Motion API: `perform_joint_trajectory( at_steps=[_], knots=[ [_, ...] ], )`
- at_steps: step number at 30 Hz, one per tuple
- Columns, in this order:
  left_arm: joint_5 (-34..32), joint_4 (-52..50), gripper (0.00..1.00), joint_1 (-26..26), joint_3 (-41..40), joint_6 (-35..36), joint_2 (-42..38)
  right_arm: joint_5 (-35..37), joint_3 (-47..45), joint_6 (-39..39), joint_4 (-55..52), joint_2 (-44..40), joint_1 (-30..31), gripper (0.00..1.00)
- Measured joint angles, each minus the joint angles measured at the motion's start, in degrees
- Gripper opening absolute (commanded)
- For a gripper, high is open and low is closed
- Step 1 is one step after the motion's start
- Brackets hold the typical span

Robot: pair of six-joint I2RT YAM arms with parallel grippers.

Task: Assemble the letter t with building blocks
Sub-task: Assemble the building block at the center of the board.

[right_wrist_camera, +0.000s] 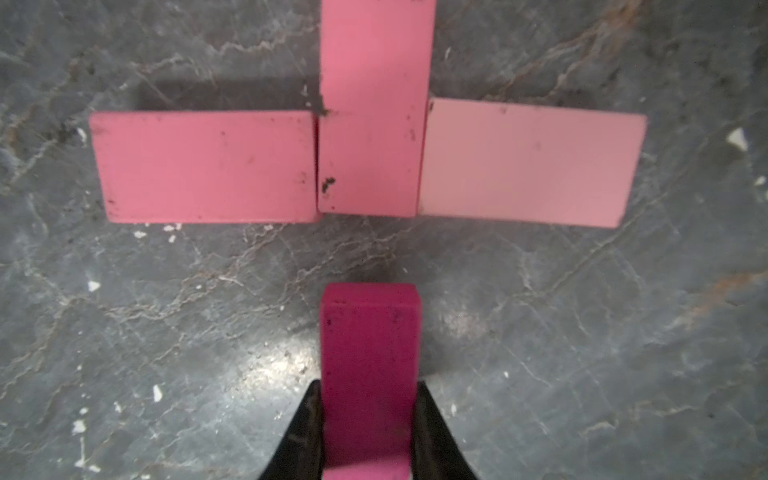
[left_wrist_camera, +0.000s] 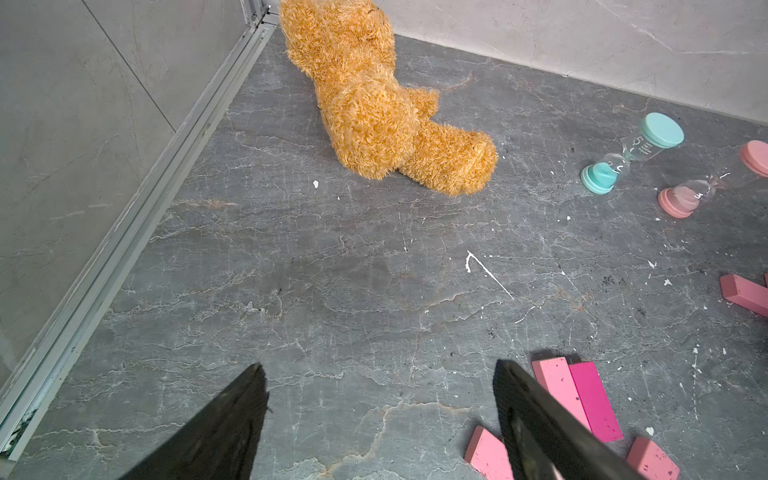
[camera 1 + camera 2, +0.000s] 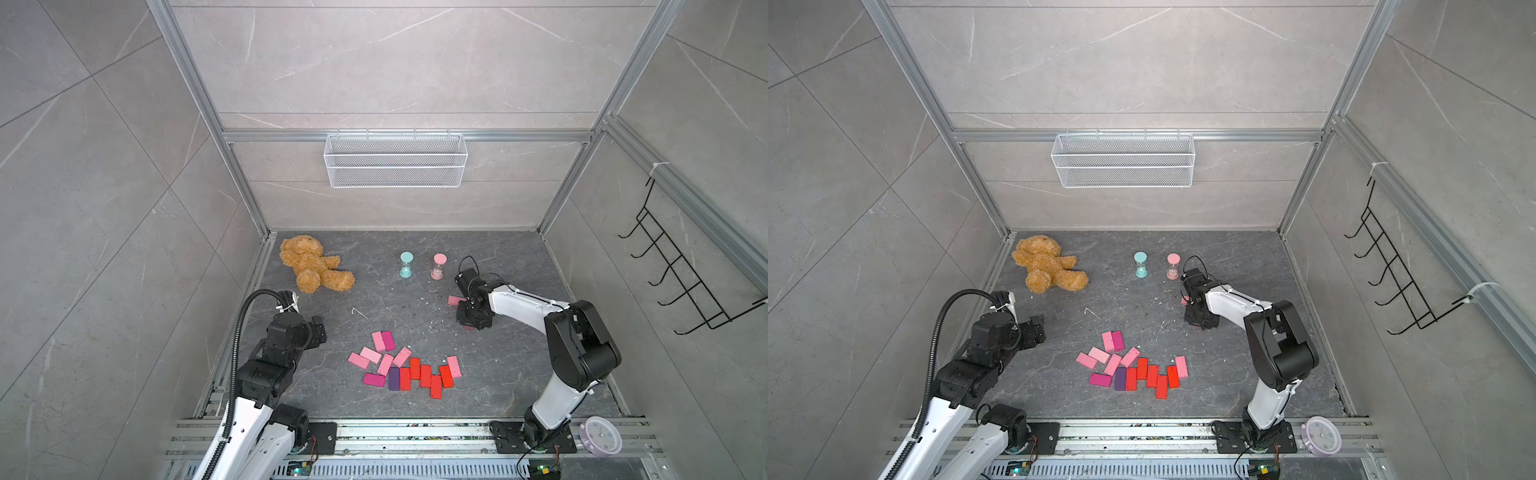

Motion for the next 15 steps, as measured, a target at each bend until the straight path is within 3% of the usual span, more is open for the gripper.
perform_joint_trajectory(
  at_steps=[15],
  knots=[
    [0.02,-0.02,0.88,0.00,0.00,0.00,-0.09,-0.59,1.99,0.20,-0.37,2.80,-1.09,0.06]
  ],
)
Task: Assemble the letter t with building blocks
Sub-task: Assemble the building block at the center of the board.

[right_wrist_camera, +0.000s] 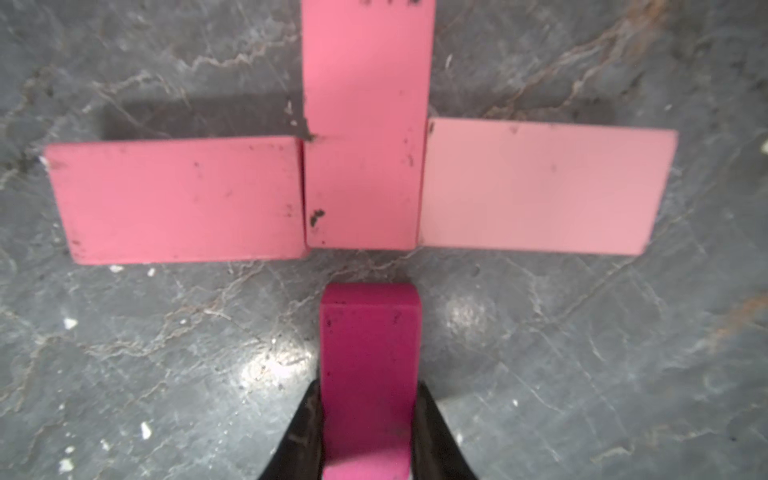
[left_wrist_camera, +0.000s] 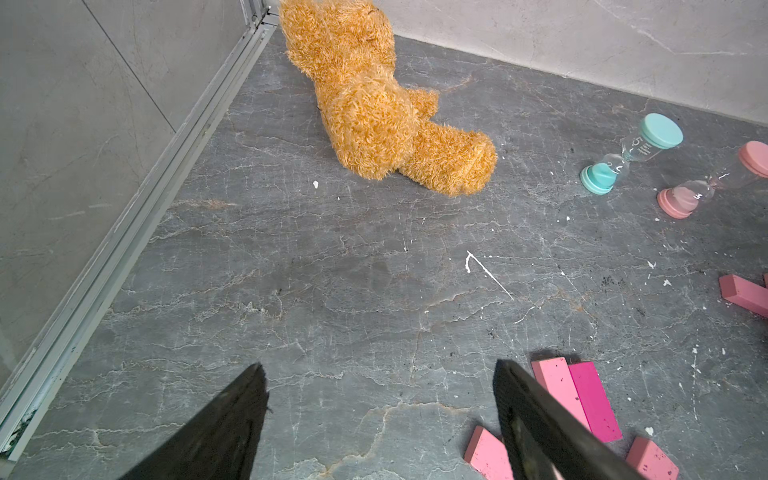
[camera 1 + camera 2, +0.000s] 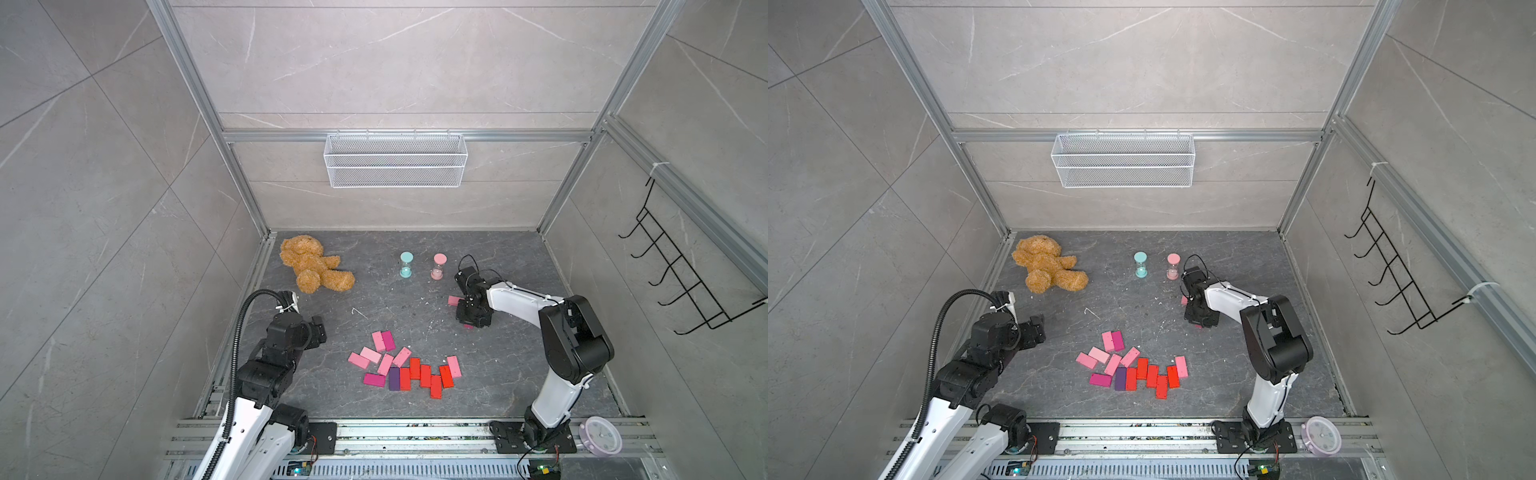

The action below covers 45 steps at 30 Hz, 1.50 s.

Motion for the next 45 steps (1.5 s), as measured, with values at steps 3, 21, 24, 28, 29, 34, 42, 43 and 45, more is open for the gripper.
perform_joint_trajectory(
  at_steps=[3,21,24,28,29,34,42,43,45],
  knots=[
    [-0.02,0.00,0.88,0.00,0.00,0.00,0.00,-0.09,0.20,0.00,-0.13,0.11,-0.11,0.08],
    [-0.02,-0.09,0.88,0.00,0.00,0.00,-0.61,-0.09,1.42,-0.02,-0.11,1.18,-0.57,0.08],
    [-0.02,-0.09,0.88,0.00,0.00,0.00,-0.61,-0.09,1.57,-0.02,-0.15,1.33,-0.61,0.09],
    [-0.02,-0.09,0.88,0.00,0.00,0.00,-0.61,-0.09,1.86,-0.02,-0.46,1.53,-0.61,0.09],
    [-0.02,-0.09,0.88,0.00,0.00,0.00,-0.63,-0.11,1.86,-0.02,-0.48,1.55,-0.61,0.09],
    [-0.04,-0.09,0.88,0.00,0.00,0.00,-0.63,-0.09,1.86,-0.02,-0.48,1.57,-0.61,0.09],
    [-0.02,-0.09,0.88,0.00,0.00,0.00,-0.63,-0.11,2.01,-0.02,-0.59,1.68,-0.66,0.09],
    [-0.02,-0.07,0.88,0.00,0.00,0.00,-0.63,-0.11,2.05,-0.02,-0.63,1.70,-0.66,0.09],
    [-0.04,-0.09,0.88,0.00,0.00,0.00,-0.63,-0.11,2.05,-0.02,-0.66,1.70,-0.66,0.09]
  ],
)
